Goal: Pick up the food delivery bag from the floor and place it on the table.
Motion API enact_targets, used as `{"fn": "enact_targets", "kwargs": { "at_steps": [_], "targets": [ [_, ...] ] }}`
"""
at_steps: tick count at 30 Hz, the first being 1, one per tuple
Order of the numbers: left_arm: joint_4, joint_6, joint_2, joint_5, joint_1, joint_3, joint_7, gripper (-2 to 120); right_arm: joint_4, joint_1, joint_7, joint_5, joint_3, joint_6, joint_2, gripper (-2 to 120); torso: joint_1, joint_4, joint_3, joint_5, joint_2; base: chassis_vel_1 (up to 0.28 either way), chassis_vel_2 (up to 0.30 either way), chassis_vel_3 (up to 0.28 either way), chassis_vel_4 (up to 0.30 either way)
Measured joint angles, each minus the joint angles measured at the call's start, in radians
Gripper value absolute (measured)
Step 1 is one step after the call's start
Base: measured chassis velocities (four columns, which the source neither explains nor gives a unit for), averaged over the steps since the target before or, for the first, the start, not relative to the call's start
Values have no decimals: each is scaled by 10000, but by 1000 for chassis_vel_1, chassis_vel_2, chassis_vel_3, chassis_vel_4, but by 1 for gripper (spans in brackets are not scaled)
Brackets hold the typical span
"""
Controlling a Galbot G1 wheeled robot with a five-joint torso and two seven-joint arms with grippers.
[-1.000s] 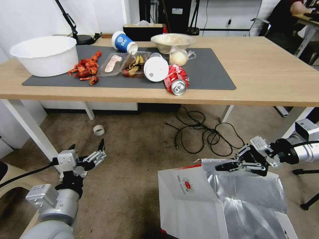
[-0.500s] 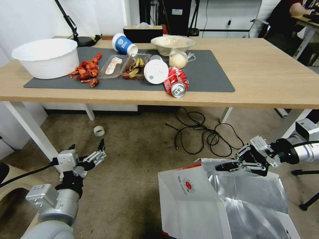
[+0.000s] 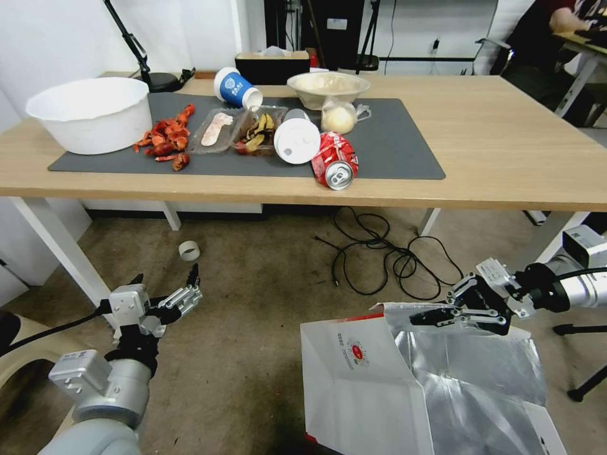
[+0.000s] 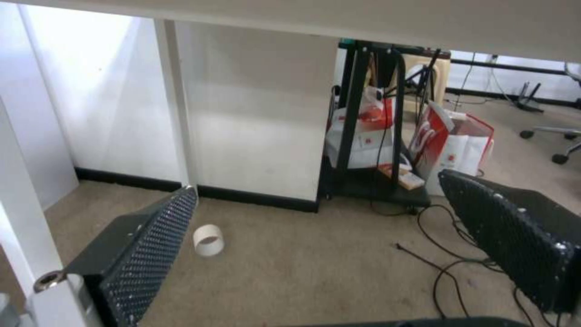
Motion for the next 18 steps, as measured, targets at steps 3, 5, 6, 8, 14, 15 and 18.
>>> {"fn": "enact_targets", "kwargs": {
  "at_steps": [3, 5, 6, 8, 14, 15, 18],
  "targets": [
    [0, 0, 4, -3, -5, 0, -1, 100, -7, 6, -1, 1, 0, 0, -2, 0, 11, 0, 25, 0, 37, 0, 0, 0, 0],
    [0, 1, 6, -4, -7, -1, -1, 100, -11, 8, -2, 1, -1, 1, -3, 0, 20, 0, 41, 0, 61, 0, 0, 0, 0],
    [0, 3, 11, -7, -9, -1, -3, 100, -12, 9, -3, 1, -1, 1, -4, 0, 28, -1, 57, 0, 83, 0, 0, 0, 0],
    [0, 5, 20, -16, -14, -4, -5, 100, -13, 10, -5, 1, -1, 2, -5, 0, 43, 0, 82, 0, 124, 0, 0, 0, 0],
    [0, 11, 21, -27, -21, -1, -7, 100, -14, 6, -15, 2, -3, 3, -9, 0, 74, -1, 147, 1, 223, 0, 0, 0, 0],
    [0, 11, 21, -28, -22, -1, -8, 100, -14, 6, -17, 2, -2, 3, -12, 0, 82, 0, 161, 1, 246, 0, 0, 0, 0],
    [0, 12, 23, -36, -26, -4, -11, 100, -17, 11, -20, 3, -3, 4, -22, 0, 102, 0, 198, 1, 302, 0, 0, 0, 0]
  ]
}}
